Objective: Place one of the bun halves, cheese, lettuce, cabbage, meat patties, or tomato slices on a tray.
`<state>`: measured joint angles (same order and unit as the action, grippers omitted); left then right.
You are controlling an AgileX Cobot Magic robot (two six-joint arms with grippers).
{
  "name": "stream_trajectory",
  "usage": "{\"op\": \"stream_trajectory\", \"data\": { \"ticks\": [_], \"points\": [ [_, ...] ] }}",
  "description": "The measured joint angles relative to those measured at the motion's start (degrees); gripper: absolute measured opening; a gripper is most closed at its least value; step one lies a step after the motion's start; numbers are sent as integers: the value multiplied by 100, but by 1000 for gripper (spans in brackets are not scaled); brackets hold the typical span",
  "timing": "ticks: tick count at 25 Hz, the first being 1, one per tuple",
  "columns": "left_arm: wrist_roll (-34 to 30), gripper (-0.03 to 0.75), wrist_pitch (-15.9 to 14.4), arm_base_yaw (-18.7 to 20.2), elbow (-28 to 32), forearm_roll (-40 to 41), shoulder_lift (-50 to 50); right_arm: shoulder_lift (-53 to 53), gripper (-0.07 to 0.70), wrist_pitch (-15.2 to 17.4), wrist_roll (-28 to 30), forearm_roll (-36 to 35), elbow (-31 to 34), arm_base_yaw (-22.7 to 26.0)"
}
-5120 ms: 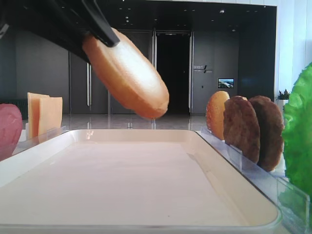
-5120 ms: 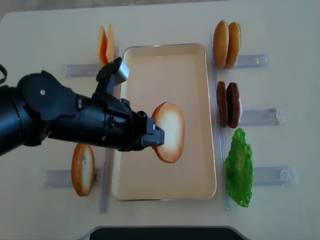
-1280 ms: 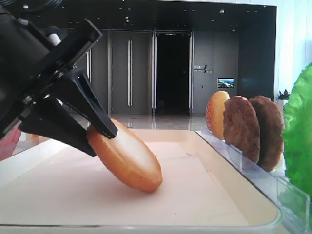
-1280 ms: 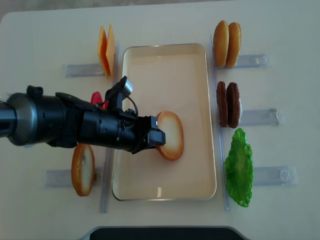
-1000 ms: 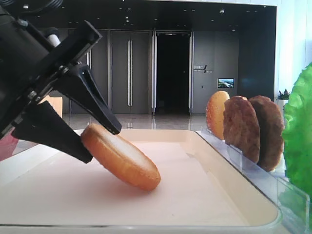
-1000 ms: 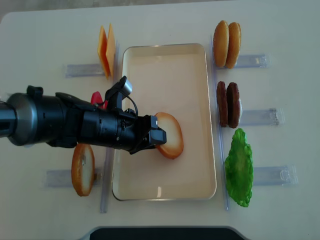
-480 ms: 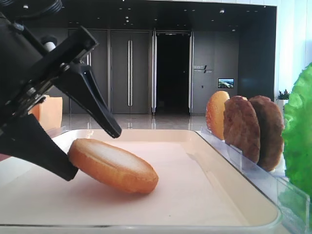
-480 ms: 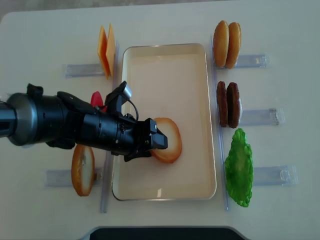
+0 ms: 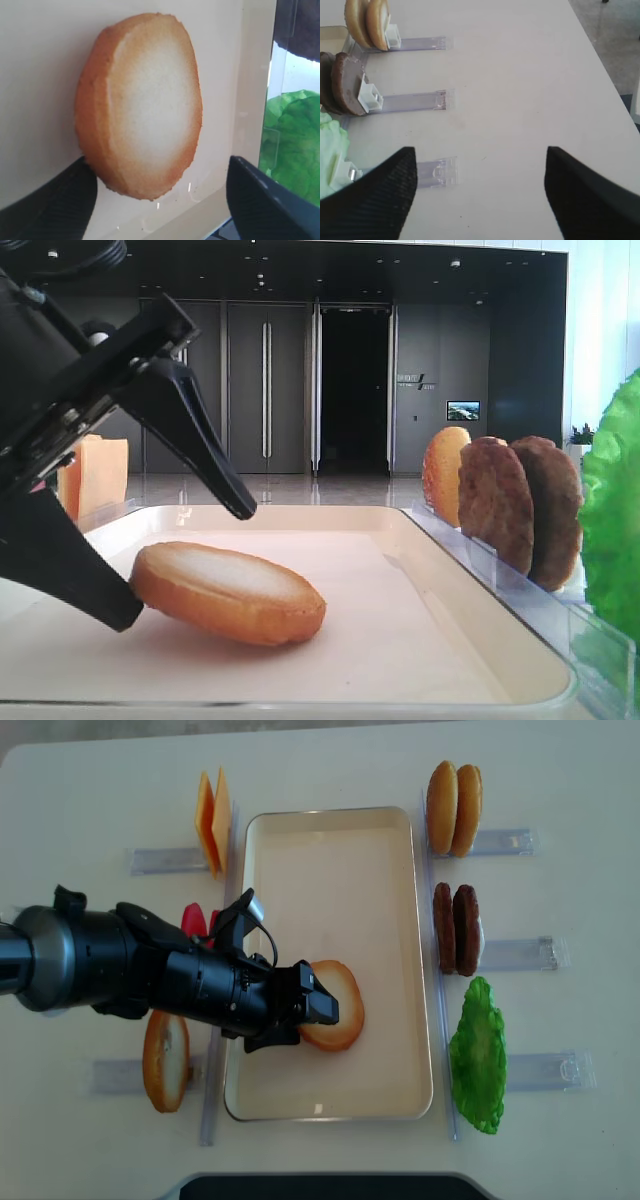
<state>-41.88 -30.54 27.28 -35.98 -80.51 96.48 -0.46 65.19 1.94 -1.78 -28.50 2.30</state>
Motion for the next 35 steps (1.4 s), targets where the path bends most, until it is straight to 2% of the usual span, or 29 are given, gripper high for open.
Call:
{"op": "stream_trajectory", "data": {
  "ticks": [8,27,31,33,35],
  "points": [
    [640,614,-20,0,0,625,0,0,534,0,0,0,0,0],
    [709,615,-276,0,-60,840,-5,0,534,0,0,0,0,0],
    [916,615,-343,0,-322,1273,-179,0,534,0,0,0,0,0],
    [1265,615,-358,0,-512,1768,-301,0,534,0,0,0,0,0],
    [1925,615,-432,0,-782,2521,-413,0,534,0,0,0,0,0]
  ]
}}
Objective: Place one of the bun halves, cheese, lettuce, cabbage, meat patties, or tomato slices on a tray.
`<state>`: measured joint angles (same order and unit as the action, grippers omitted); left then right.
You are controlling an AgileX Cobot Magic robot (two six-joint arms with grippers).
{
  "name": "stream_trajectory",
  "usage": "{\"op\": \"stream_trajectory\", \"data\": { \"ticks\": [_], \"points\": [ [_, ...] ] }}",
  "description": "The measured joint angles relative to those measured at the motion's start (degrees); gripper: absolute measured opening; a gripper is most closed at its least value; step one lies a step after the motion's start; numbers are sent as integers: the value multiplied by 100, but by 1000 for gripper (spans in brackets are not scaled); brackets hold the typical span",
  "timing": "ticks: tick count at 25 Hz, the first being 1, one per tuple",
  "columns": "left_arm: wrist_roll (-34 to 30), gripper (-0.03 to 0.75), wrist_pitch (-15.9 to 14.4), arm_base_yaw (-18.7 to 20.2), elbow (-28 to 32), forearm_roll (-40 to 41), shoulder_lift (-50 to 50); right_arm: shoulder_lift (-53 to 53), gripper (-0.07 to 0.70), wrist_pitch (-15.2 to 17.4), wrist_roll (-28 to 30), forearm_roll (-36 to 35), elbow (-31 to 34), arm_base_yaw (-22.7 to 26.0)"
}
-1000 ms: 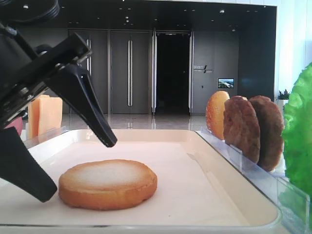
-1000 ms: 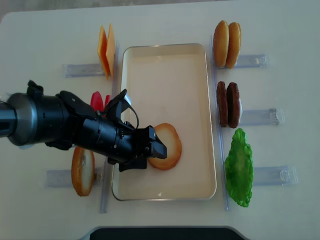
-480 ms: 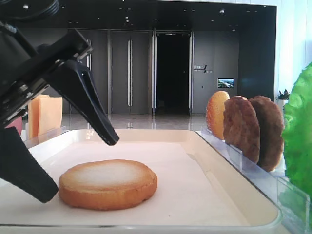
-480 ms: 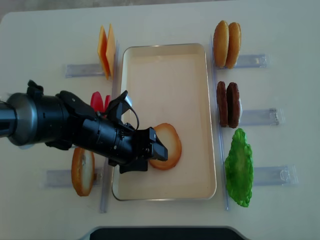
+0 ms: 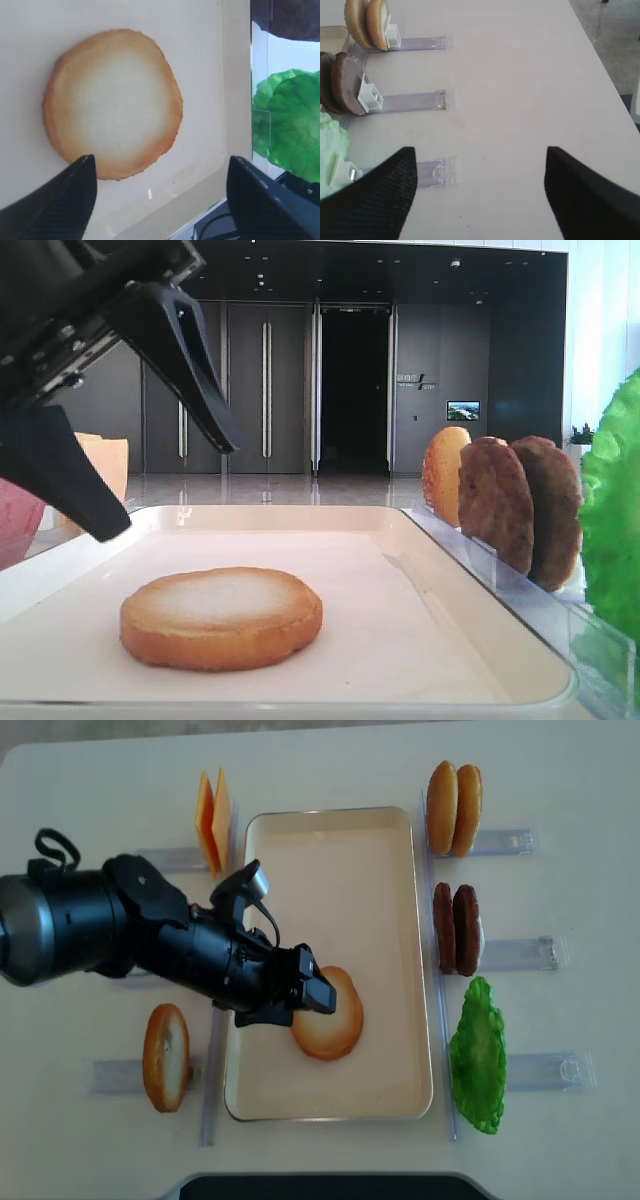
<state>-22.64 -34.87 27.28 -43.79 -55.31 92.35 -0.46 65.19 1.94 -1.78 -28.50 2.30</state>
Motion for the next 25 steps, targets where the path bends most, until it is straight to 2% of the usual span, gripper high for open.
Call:
{"op": "stream_trajectory", "data": {
  "ticks": [4,8,11,14,19,21,25],
  "points": [
    [1675,615,-425,0,-671,2117,-186,0,534,0,0,0,0,0],
    [3107,615,-1210,0,-1459,4101,-230,0,534,0,0,0,0,0],
    [3688,616,-1798,0,-1897,5158,-236,0,534,0,0,0,0,0],
    [3928,617,-2222,0,-2177,5835,-236,0,534,0,0,0,0,0],
    [4075,617,-2639,-73,-2431,6379,-236,0,534,0,0,0,0,0],
    [4075,617,-2711,-255,-2514,6378,-236,0,534,0,0,0,0,0],
    [3855,617,-2785,-889,-2580,6274,-236,0,534,0,0,0,0,0]
  ]
}}
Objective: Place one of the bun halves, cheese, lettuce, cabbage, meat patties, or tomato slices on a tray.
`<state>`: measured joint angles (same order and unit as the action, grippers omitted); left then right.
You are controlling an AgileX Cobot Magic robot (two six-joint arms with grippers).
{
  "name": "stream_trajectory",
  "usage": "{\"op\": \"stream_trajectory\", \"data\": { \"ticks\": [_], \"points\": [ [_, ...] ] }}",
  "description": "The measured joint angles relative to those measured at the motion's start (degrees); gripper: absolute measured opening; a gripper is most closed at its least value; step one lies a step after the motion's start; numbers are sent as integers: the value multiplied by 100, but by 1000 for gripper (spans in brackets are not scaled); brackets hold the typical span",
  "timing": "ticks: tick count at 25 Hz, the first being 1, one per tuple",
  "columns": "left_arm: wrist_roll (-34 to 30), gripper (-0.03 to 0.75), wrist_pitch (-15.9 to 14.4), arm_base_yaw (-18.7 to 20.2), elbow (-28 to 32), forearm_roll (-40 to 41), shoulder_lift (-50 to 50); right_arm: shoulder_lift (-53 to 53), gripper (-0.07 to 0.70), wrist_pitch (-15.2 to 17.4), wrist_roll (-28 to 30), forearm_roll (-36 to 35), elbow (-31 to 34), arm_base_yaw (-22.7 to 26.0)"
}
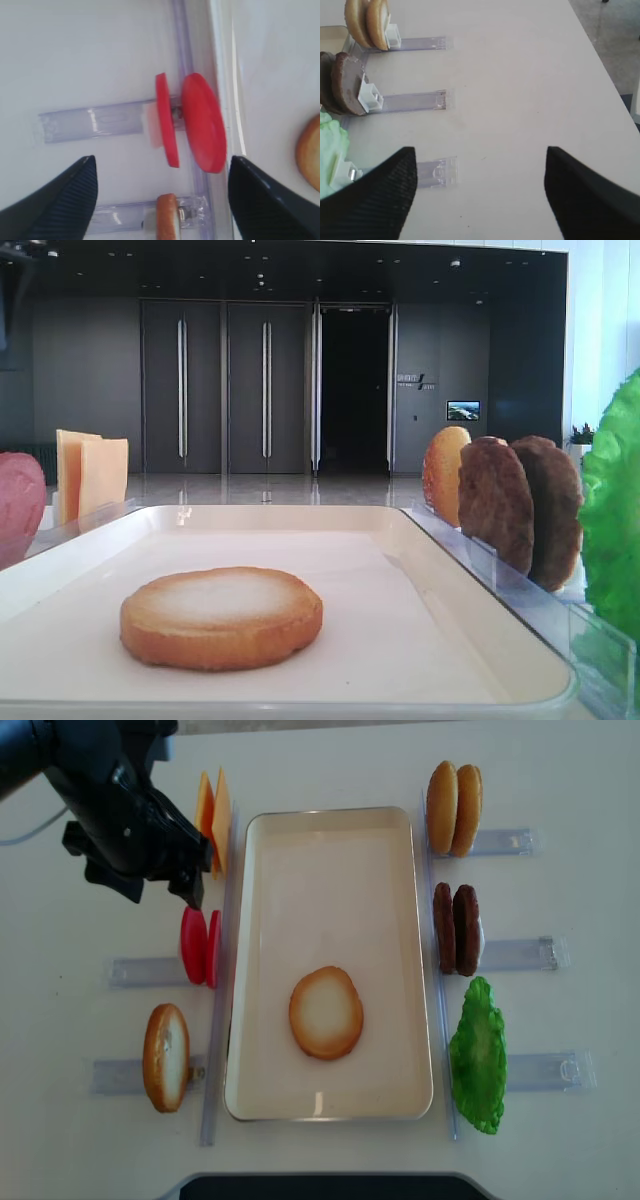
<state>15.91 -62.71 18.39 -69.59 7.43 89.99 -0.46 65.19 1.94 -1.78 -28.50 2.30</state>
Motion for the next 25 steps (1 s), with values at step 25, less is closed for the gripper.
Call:
{"op": "stream_trajectory", "data": {
  "ticks": [25],
  "points": [
    [-1527,617,-409,-2077,-6,-224,-75,0,534,0,0,0,0,0]
  ]
}}
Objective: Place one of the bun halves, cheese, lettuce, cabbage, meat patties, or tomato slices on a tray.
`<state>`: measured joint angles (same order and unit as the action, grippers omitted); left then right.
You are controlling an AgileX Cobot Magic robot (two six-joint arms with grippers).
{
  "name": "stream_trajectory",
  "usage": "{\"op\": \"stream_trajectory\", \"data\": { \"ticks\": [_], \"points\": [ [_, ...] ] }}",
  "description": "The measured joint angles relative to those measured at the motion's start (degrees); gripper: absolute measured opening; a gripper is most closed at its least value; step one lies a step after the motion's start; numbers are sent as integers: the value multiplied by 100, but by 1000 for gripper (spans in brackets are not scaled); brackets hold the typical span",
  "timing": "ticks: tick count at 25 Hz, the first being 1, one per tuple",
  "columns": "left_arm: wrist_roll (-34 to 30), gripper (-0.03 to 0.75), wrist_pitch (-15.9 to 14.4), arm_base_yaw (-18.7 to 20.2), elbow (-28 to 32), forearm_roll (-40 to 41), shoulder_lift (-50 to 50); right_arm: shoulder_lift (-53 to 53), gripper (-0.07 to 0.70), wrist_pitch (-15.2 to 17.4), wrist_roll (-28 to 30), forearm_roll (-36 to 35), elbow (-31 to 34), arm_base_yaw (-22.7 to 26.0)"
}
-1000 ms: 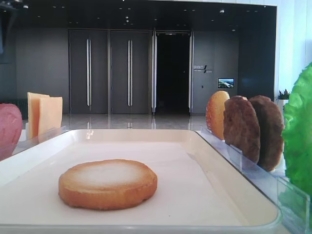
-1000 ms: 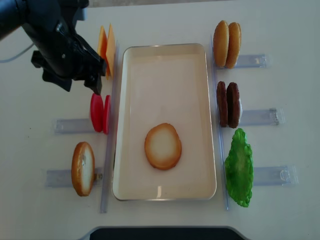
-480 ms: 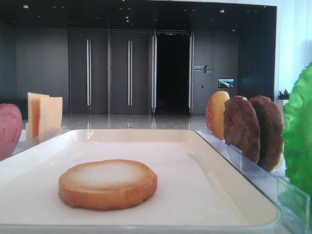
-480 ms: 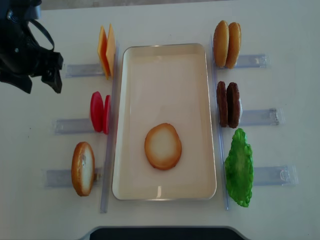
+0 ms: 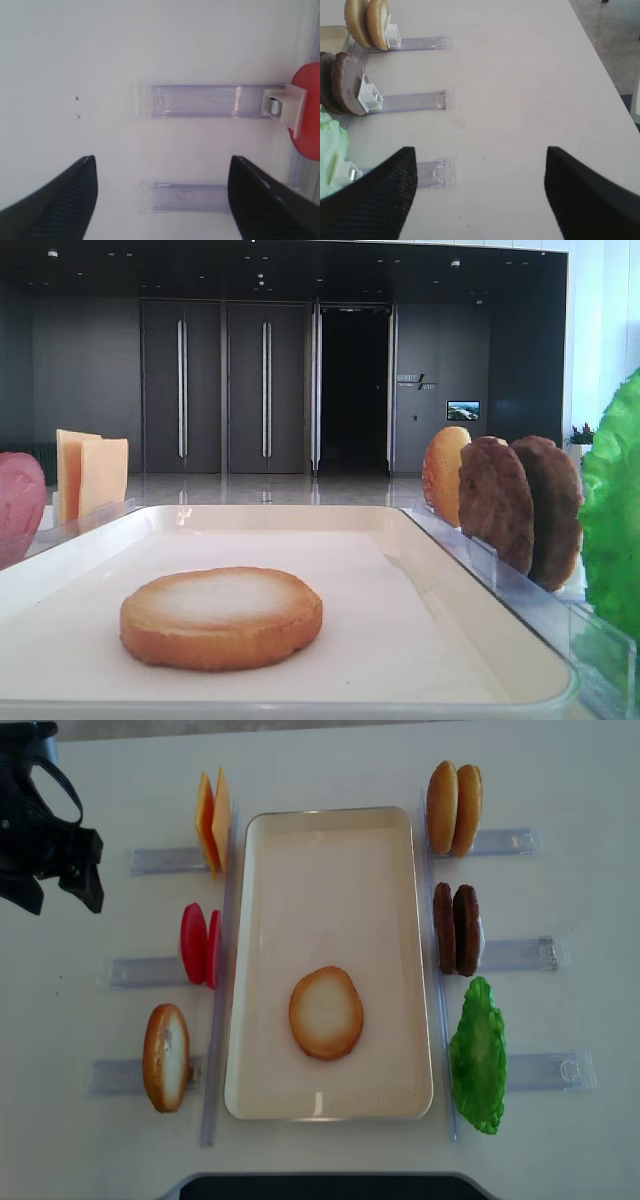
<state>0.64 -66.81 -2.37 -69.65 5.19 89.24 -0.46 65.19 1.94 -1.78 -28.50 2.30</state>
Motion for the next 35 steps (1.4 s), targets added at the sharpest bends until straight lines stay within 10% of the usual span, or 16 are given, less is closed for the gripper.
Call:
{"op": "stream_trajectory", "data": {
  "ticks": [13,35],
  "points": [
    [-126,617,-192,0,45,-4,-1707,0,534,0,0,0,0,0],
    [-167,612,-211,0,1936,-446,-5904,0,534,0,0,0,0,0]
  ]
}}
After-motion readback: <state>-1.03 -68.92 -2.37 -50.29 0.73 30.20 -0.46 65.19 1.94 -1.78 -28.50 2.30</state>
